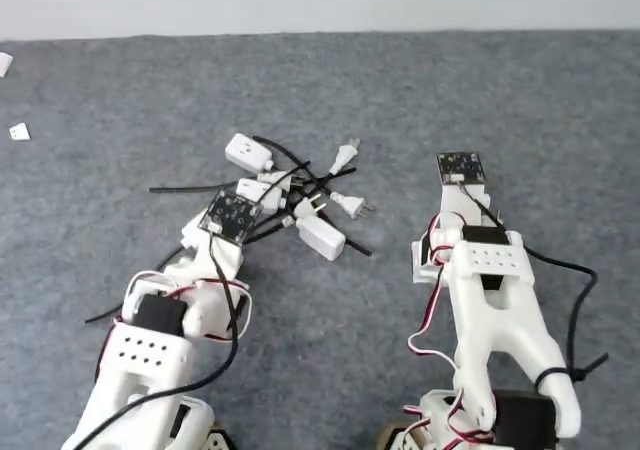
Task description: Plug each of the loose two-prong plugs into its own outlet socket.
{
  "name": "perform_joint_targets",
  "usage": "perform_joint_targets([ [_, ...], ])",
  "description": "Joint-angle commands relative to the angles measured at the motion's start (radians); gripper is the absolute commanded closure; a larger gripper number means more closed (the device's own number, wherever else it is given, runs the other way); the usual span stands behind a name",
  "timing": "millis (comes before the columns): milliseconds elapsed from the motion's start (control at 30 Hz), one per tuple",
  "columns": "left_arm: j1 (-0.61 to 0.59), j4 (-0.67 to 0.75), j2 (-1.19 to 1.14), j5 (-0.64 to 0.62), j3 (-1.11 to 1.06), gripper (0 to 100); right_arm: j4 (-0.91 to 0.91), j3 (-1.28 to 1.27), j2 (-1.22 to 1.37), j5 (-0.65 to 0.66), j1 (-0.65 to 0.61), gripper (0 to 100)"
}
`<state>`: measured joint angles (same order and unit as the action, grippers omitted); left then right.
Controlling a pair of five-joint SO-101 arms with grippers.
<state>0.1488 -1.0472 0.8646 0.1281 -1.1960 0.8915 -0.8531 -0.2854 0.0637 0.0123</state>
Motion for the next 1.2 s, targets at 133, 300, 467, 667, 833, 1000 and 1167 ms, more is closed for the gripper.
perform_joint_targets([
  [133, 0.006, 0.061, -0.364, -0.006, 0.166, 99, -0.024, 0.006, 0.010, 0.014, -0.010, 88.4],
  [300, -0.002, 0.083, -0.617, -0.057, 0.308, 99, -0.025, 0.006, 0.010, 0.014, -0.012, 88.4],
  [467, -0.052, 0.140, -0.684, -0.072, 0.352, 99, -0.025, 0.006, 0.010, 0.014, -0.012, 88.4],
  [667, -0.117, 0.140, -0.621, -0.072, 0.349, 99, -0.025, 0.006, 0.010, 0.014, -0.012, 88.4],
  [833, -0.163, 0.144, -0.563, -0.075, 0.348, 99, -0.025, 0.006, 0.010, 0.014, -0.012, 88.4],
  [1000, -0.172, 0.146, -0.557, -0.074, 0.348, 99, -0.025, 0.006, 0.013, 0.014, -0.012, 88.4],
  [1167, -0.172, 0.170, -0.557, -0.069, 0.346, 99, -0.025, 0.006, 0.013, 0.014, -0.012, 88.4],
])
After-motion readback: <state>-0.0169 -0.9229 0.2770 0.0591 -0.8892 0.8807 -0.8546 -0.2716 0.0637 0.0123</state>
